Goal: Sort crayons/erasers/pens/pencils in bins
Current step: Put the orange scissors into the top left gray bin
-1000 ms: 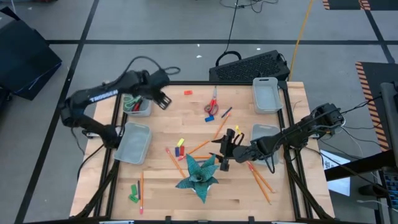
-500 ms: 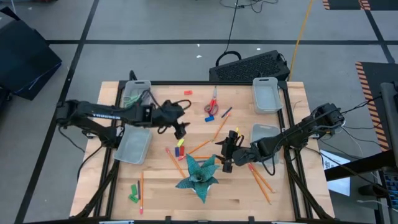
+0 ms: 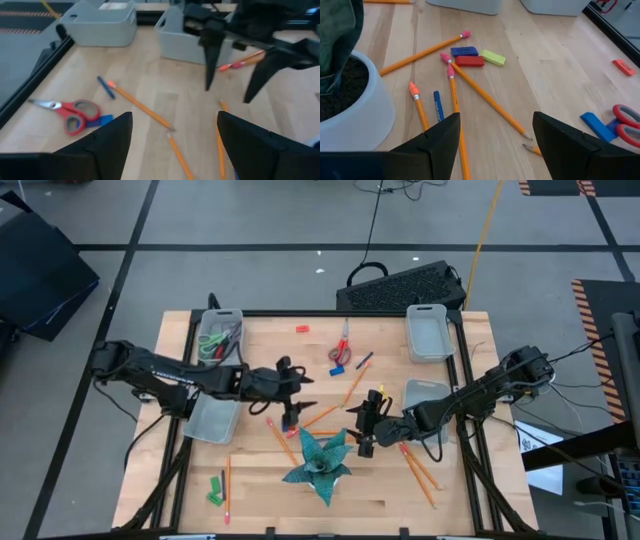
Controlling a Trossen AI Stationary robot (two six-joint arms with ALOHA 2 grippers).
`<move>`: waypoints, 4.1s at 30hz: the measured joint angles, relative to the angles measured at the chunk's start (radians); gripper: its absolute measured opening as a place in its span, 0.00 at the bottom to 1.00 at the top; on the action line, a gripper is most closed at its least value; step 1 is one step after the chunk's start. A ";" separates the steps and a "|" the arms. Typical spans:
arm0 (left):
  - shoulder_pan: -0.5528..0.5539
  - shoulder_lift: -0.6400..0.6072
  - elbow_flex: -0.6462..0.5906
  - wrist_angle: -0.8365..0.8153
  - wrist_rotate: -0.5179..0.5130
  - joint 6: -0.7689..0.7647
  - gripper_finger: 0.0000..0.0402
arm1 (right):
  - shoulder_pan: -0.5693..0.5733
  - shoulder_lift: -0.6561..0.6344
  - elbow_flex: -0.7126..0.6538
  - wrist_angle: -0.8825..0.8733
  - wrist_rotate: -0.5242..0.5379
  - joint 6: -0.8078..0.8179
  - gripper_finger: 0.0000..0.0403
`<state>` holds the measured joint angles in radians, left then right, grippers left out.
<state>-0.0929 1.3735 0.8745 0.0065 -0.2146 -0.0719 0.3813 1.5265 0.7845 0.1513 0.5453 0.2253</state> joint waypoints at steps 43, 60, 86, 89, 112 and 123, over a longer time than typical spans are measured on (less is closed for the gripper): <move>-0.058 0.288 0.000 0.159 -0.032 -0.009 0.83 | 0.039 -0.164 0.001 -0.352 0.003 0.103 0.60; 0.271 0.356 0.029 0.283 0.040 -0.027 0.83 | -0.014 -0.163 0.001 -0.438 0.006 0.112 0.60; 0.429 0.733 0.541 -0.347 0.002 -0.471 0.56 | 0.098 -0.163 -0.206 -0.362 -0.001 0.294 0.60; 0.416 0.732 0.526 -0.352 0.006 -0.496 0.51 | 0.098 -0.163 -0.209 -0.344 -0.003 0.293 0.60; 0.304 0.669 0.519 -0.781 0.033 -0.694 0.50 | 0.097 -0.163 -0.208 -0.281 -0.050 0.234 0.60; 0.291 0.662 0.451 -0.738 0.053 -0.735 0.26 | 0.097 -0.163 -0.208 -0.282 -0.050 0.211 0.60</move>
<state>0.1986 2.0354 1.3258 -0.7316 -0.1619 -0.8066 0.4778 1.3640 0.5770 -0.1303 0.4953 0.4366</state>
